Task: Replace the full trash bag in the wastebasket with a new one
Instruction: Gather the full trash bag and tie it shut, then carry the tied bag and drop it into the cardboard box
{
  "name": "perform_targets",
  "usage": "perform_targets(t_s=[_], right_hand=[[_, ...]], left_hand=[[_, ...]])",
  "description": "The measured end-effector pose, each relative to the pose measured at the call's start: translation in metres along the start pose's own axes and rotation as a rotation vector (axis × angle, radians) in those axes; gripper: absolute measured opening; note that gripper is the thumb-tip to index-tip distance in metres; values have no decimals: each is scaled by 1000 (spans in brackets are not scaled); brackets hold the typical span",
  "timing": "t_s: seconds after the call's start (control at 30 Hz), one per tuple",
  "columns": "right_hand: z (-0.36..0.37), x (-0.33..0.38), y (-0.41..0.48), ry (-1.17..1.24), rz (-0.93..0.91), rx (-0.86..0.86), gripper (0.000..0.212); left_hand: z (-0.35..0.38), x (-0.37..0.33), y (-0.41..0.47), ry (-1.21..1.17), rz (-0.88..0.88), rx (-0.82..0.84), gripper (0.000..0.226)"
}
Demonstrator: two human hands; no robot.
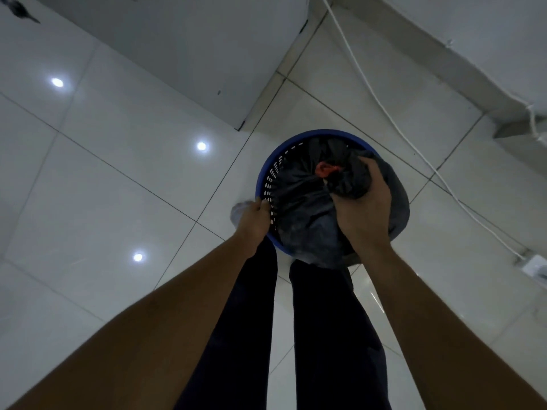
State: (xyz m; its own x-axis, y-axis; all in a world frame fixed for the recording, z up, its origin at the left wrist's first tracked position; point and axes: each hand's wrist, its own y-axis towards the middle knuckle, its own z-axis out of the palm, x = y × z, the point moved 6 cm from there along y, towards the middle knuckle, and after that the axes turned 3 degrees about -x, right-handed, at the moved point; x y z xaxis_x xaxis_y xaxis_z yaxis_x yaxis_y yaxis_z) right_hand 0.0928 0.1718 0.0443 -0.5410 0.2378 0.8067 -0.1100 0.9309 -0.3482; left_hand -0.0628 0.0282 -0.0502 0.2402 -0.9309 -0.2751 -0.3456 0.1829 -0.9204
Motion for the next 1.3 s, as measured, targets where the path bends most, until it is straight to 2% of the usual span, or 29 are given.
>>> perform_targets(t_s=[0.07, 0.17, 0.33, 0.47, 0.6, 0.67, 0.73, 0.77, 0.87, 0.97, 1.03, 1.17, 1.3], right_hand=[[0, 14, 8, 16, -14, 7, 33], [-3, 31, 12, -25, -62, 43, 30], [-23, 44, 3, -38, -47, 98, 27], [-41, 60, -12, -76, -72, 105, 30], [-62, 75, -28, -25, -70, 67, 33], [-73, 85, -36, 6, -64, 45, 38], [-85, 96, -44, 39, -61, 20, 45], [-89, 102, -48, 32, -58, 14, 49], [-101, 123, -64, -19, -41, 29, 48], [-112, 150, -88, -72, -52, 58, 41], [-121, 166, -102, -73, -67, 66, 41], [-138, 199, -135, -38, -89, 90, 37], [-157, 236, -160, -56, -177, 115, 34]], left_hand=[[-1, 5, 4, -40, -96, -26, 65], [3, 9, 6, -120, -215, -20, 78], [8, -5, 6, -37, -241, -7, 109], [18, -10, 10, -116, -251, 55, 87], [15, -8, 5, -184, -238, 141, 80], [10, -9, -4, -176, -232, 193, 86], [-1, -5, -8, -162, -211, 194, 107], [-7, -5, -12, -135, -183, 192, 108], [-24, -44, -67, 18, 91, 118, 65], [-44, -87, -145, 63, 480, -2, 40], [-54, -111, -200, 35, 658, 17, 38], [-60, -142, -309, 57, 1027, 181, 47], [-63, -146, -378, 112, 1124, 281, 62]])
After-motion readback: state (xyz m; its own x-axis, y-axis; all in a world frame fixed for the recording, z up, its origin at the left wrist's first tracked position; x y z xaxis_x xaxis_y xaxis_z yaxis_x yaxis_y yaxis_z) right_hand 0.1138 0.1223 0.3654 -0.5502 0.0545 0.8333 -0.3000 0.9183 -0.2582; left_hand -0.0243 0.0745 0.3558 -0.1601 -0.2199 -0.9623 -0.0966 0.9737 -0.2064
